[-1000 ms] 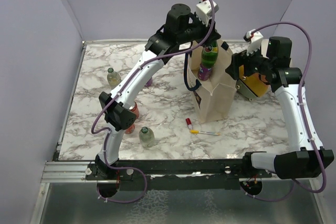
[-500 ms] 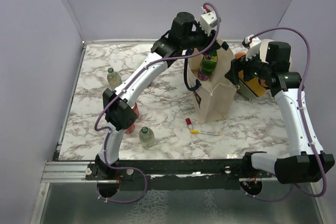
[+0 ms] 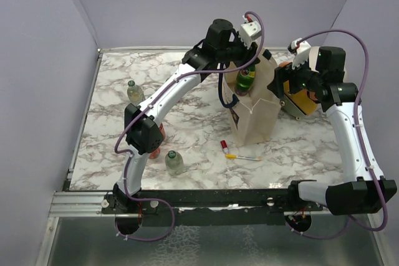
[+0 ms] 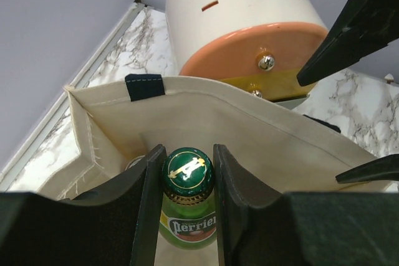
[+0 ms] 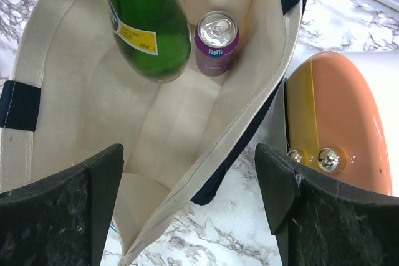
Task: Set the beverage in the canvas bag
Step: Place the drink in the canvas bag.
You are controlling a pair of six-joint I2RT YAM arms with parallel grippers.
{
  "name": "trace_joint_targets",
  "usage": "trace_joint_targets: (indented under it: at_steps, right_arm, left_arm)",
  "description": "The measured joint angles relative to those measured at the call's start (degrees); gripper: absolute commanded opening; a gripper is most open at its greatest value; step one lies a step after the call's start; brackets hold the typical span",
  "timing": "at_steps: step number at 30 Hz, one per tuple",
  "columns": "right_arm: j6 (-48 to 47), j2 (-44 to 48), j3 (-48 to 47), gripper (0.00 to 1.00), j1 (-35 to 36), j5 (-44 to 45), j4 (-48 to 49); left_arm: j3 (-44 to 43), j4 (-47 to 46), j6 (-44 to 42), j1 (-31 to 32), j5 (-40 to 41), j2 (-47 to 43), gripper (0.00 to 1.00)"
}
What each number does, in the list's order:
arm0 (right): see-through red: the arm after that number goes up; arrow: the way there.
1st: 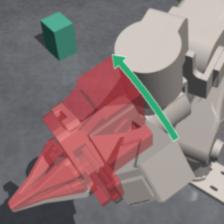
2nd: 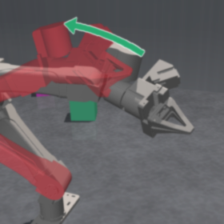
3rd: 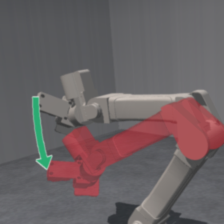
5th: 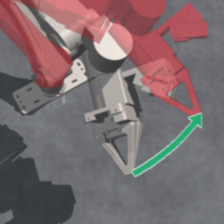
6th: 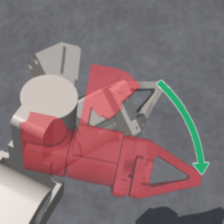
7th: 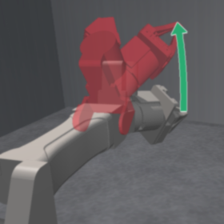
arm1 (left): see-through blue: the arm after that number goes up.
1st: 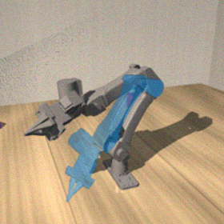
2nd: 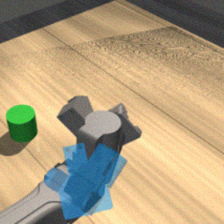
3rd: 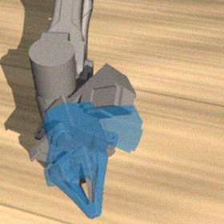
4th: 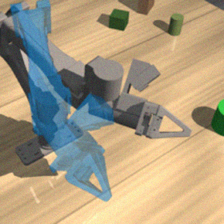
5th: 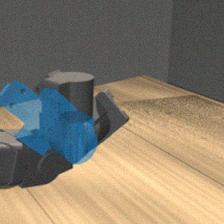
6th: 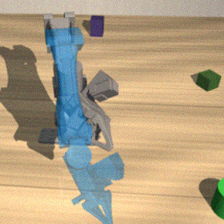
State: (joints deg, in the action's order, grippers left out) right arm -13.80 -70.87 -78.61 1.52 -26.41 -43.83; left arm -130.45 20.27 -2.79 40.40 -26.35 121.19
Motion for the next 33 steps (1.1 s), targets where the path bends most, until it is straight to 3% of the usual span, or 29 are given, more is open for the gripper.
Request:
trace_joint_targets:
  at_steps: [33]
  right_arm:
    - [0.6,-4.1,-1.0,0.85,-3.1,2.3,1.8]
  left_arm:
    - [2.7,4.3,-7.0,-2.8,7.3,5.0,0.0]
